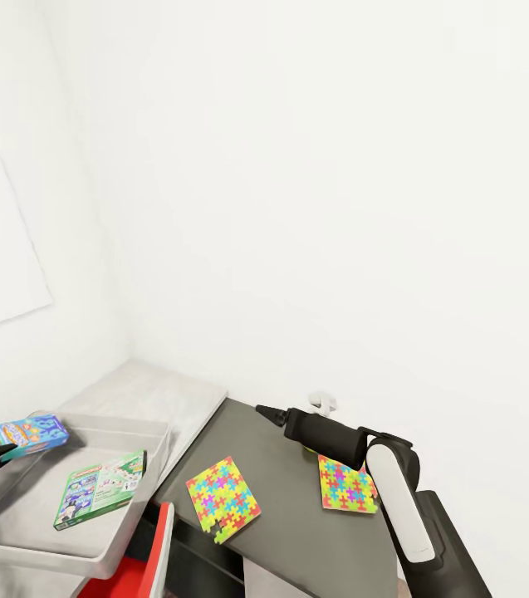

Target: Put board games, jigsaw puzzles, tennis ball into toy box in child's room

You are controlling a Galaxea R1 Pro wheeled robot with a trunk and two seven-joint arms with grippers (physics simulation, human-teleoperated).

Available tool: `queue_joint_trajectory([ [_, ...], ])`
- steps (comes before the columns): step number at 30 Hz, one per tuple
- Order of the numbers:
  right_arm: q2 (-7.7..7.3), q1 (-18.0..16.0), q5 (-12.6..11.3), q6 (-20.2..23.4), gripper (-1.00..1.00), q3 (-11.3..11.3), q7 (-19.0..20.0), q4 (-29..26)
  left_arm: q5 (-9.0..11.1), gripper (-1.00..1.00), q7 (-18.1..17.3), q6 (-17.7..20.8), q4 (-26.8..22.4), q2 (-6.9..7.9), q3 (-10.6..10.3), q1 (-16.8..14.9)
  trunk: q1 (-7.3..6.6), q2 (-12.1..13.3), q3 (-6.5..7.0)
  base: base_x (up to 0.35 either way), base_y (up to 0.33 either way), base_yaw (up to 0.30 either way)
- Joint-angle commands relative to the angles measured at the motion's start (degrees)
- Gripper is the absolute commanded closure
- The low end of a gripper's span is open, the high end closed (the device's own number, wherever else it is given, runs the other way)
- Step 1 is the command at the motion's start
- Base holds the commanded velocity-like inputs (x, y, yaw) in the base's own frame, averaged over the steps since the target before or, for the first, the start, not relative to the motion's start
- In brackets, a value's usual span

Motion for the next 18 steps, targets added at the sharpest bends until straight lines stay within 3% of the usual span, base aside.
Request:
queue_joint_trajectory([
  [1, 0.02, -0.04, 0.46, 0.23, -1.0, -0.05, 0.48, -0.01, -0.25, 1.0, -0.29, 0.63, 0.04, -0.03, 0.29, -0.09, 0.03, -0.1, -0.1, 0.0, 0.0, 0.0],
  [18, 0.01, -0.04, 0.46, 0.28, -1.0, -0.02, 0.6, -0.02, -0.57, 1.0, 0.27, 2.82, 0.12, -2.03, 0.19, -0.09, 0.03, -0.1, -0.1, 0.0, 0.0, 0.0],
])
